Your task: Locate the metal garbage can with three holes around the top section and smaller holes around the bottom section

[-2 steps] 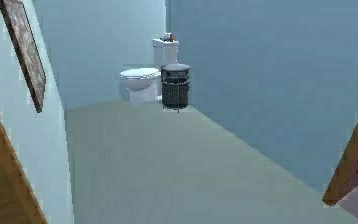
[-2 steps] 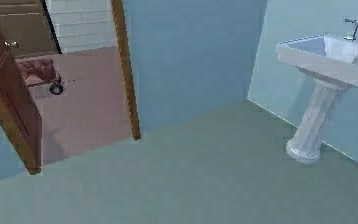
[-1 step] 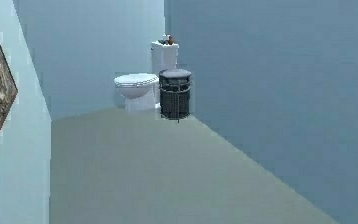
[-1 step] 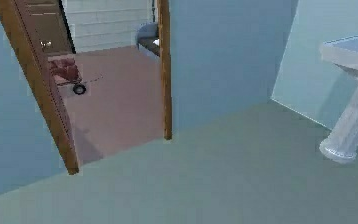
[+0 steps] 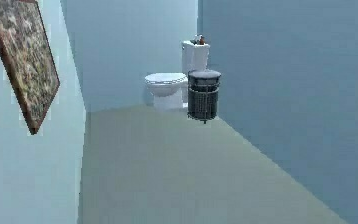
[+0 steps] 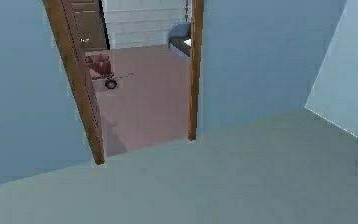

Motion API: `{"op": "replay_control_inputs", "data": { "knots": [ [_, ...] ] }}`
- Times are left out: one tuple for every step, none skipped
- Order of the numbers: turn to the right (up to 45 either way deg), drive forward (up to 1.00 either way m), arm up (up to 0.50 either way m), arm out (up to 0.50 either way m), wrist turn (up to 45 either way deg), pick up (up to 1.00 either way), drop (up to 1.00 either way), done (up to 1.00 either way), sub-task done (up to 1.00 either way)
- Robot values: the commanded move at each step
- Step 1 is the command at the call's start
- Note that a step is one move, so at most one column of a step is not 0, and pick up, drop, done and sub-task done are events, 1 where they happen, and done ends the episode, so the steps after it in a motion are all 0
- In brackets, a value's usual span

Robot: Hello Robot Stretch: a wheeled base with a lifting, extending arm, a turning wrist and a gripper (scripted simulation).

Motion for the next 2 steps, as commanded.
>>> {"op": "replay_control_inputs", "data": {
  "knots": [
    [0.0, 1.00, 0.00, 0.00, 0.0, 0.00, 0.00, 0.00, 0.00],
    [-3.0, 0.00, 0.00, 0.00, 0.0, 0.00, 0.00, 0.00, 0.00]
  ]
}}
